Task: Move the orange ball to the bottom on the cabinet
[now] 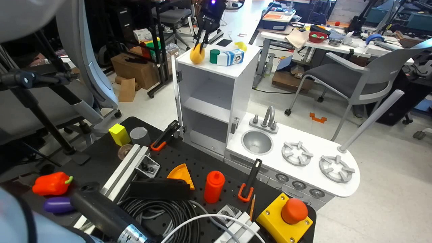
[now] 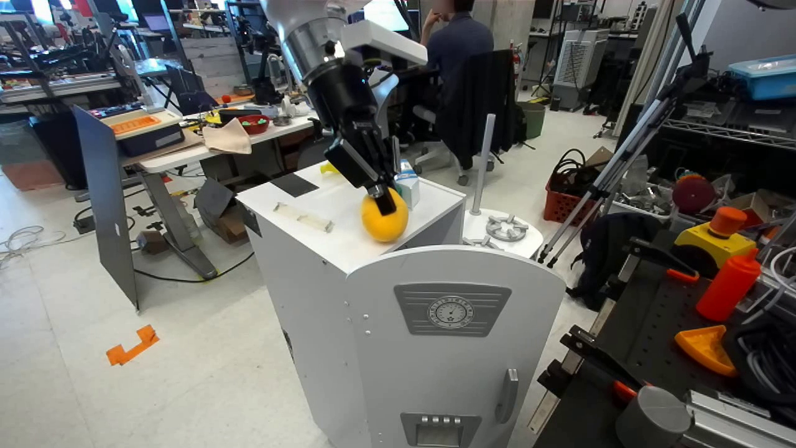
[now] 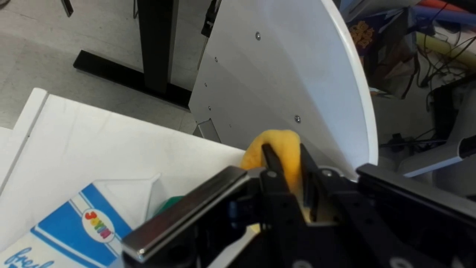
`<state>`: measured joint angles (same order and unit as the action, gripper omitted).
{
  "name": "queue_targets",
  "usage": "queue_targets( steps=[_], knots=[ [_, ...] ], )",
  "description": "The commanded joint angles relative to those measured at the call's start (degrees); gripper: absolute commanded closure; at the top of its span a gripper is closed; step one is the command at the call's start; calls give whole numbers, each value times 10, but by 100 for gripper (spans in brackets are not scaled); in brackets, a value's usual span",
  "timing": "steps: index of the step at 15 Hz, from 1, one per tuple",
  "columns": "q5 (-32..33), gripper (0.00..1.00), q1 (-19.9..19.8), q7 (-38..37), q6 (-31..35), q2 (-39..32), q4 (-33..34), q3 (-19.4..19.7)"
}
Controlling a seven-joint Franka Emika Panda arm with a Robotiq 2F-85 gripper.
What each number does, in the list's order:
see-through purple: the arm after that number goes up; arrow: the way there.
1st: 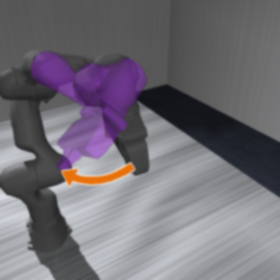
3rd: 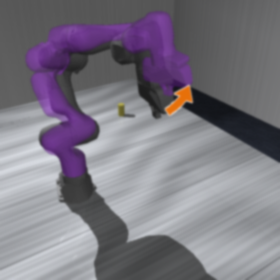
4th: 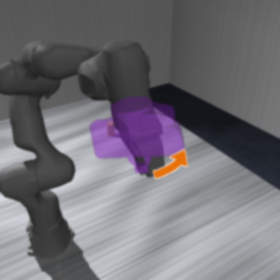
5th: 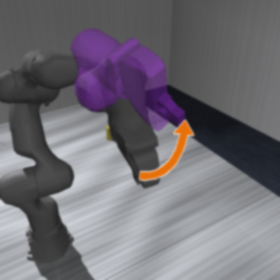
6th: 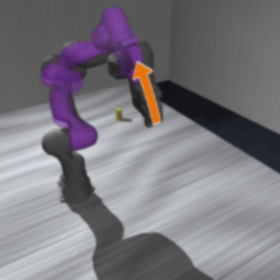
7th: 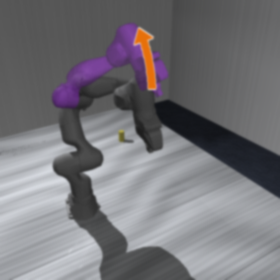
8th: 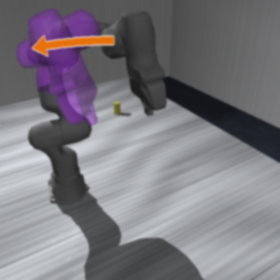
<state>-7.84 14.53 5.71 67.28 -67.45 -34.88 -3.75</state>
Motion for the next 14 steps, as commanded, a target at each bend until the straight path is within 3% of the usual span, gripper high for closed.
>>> queue_targets(
  steps=[1, 14],
  knots=[
    [8, 96, 6, -11, -1, -10, 22, 6],
    [7, 96, 4, -26, 23, -16, 35, 10]
  ],
)
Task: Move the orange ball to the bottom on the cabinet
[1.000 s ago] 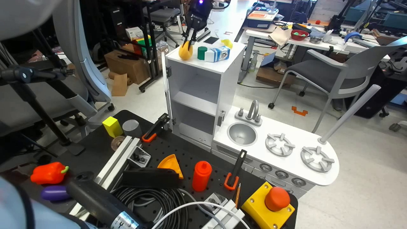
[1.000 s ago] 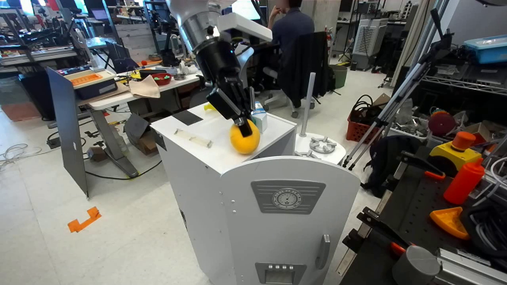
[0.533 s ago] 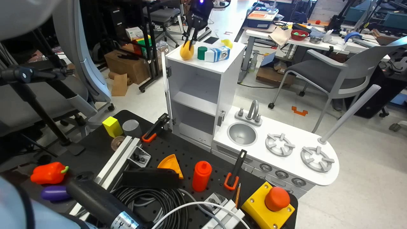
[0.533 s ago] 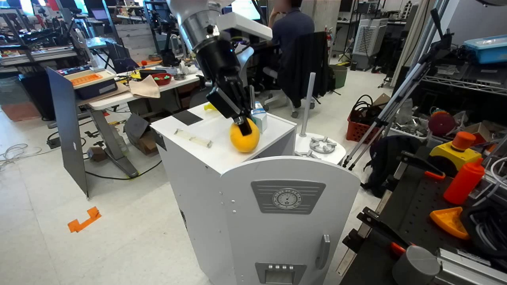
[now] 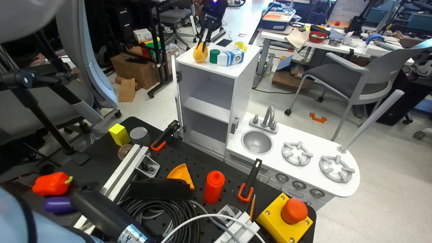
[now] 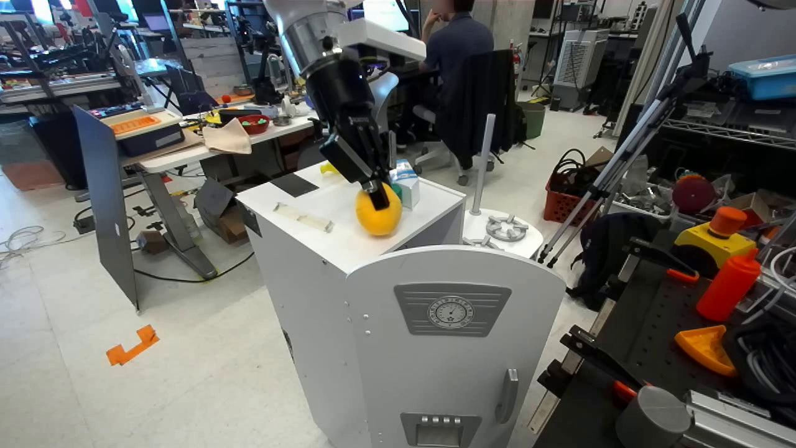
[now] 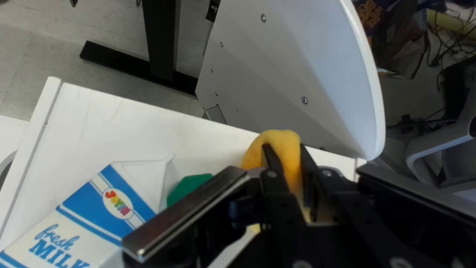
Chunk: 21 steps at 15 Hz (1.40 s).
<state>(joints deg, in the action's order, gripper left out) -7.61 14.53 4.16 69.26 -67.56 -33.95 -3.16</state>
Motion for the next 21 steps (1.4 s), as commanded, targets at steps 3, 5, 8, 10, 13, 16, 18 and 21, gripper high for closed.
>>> queue_targets(
  steps=[3, 5, 8, 10, 13, 16, 18, 21],
  knots=[
    [5, 96, 4, -16, 4, -16, 26, 5],
    [4, 96, 4, -21, 3, -17, 26, 5],
    [-1, 53, 1, -33, -3, -16, 26, 3],
    [0, 38, 1, -37, -1, -13, 24, 3],
    [2, 17, 2, -39, 4, -10, 24, 4],
    [2, 0, 2, -37, 9, -4, 26, 3],
    [2, 0, 2, -35, 15, 0, 29, 3],
    [4, 0, 4, -33, 43, 6, 39, 4]
  ],
)
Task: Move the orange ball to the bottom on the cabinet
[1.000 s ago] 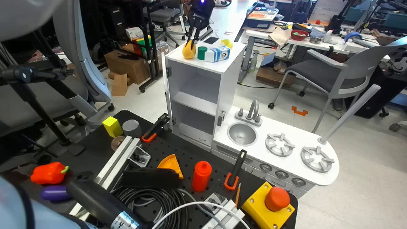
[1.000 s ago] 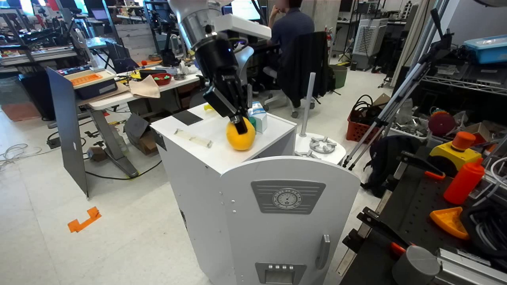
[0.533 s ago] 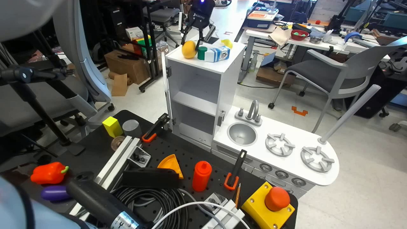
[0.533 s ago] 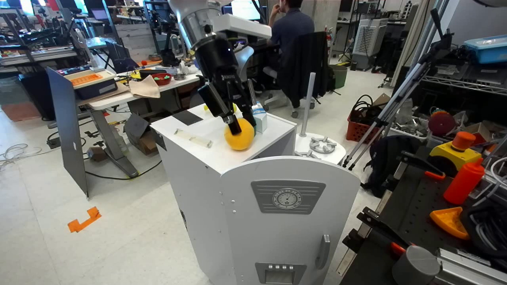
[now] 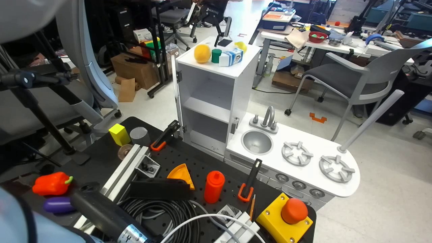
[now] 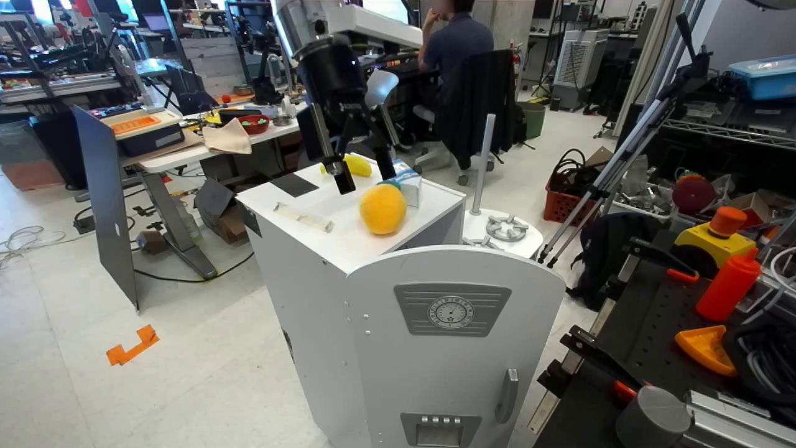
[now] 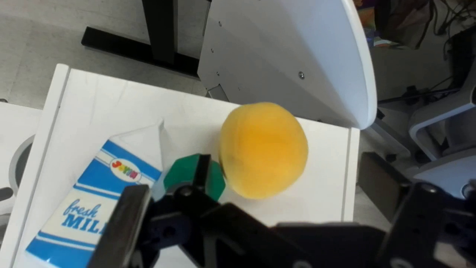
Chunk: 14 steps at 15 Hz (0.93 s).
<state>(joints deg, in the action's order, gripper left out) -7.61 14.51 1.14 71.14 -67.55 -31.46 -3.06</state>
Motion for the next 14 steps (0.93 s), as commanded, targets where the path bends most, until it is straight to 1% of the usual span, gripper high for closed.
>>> queue_targets(
  steps=[1, 5, 8, 10, 11, 14],
  knots=[
    [5, 0, 3, -2, 44, 6, 18, 4],
    [3, 0, -4, -3, 142, 2, 34, 7],
    [-1, 0, -20, 3, 201, 2, 35, 8],
    [-6, 0, -31, -3, 227, 3, 31, 6],
    [-1, 0, -23, 0, 206, 3, 27, 5],
    [-2, 0, -34, 0, 218, 3, 27, 5]
  ],
)
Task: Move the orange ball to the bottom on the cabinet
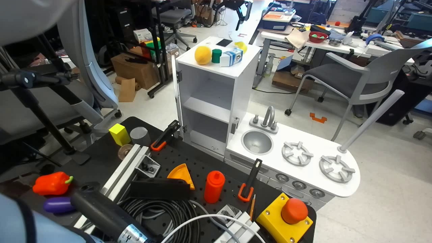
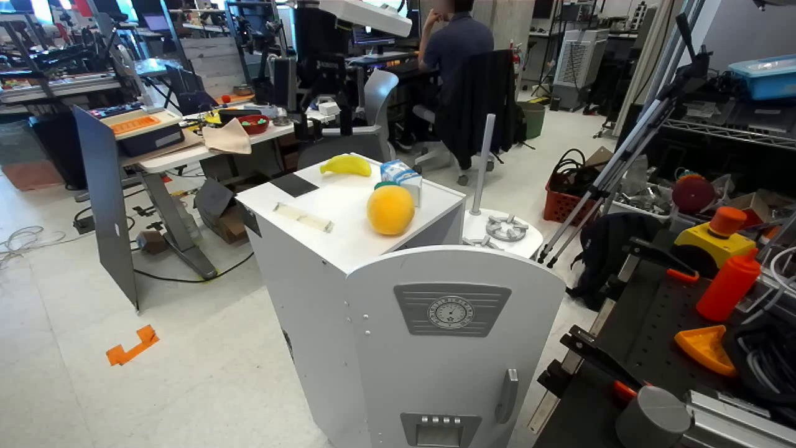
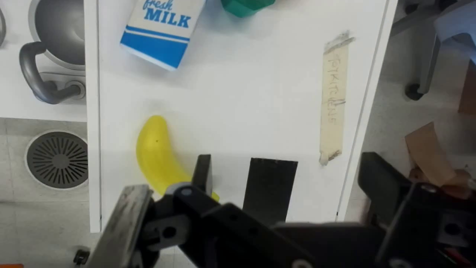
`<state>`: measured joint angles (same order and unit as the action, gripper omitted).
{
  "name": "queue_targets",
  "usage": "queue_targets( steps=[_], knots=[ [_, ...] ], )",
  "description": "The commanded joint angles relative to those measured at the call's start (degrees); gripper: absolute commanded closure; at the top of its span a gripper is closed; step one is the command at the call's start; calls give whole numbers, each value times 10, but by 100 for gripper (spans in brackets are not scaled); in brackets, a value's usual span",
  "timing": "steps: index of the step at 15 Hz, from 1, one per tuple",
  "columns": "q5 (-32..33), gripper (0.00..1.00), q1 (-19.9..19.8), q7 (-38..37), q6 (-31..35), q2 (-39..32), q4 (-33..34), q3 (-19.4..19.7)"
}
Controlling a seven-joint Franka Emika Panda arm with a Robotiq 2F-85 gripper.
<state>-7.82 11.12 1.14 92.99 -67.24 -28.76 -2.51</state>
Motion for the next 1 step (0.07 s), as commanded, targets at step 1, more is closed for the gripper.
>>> queue_targets(
  steps=[1],
  knots=[
    [0, 0, 0, 0, 1, 0, 0, 0]
  ],
)
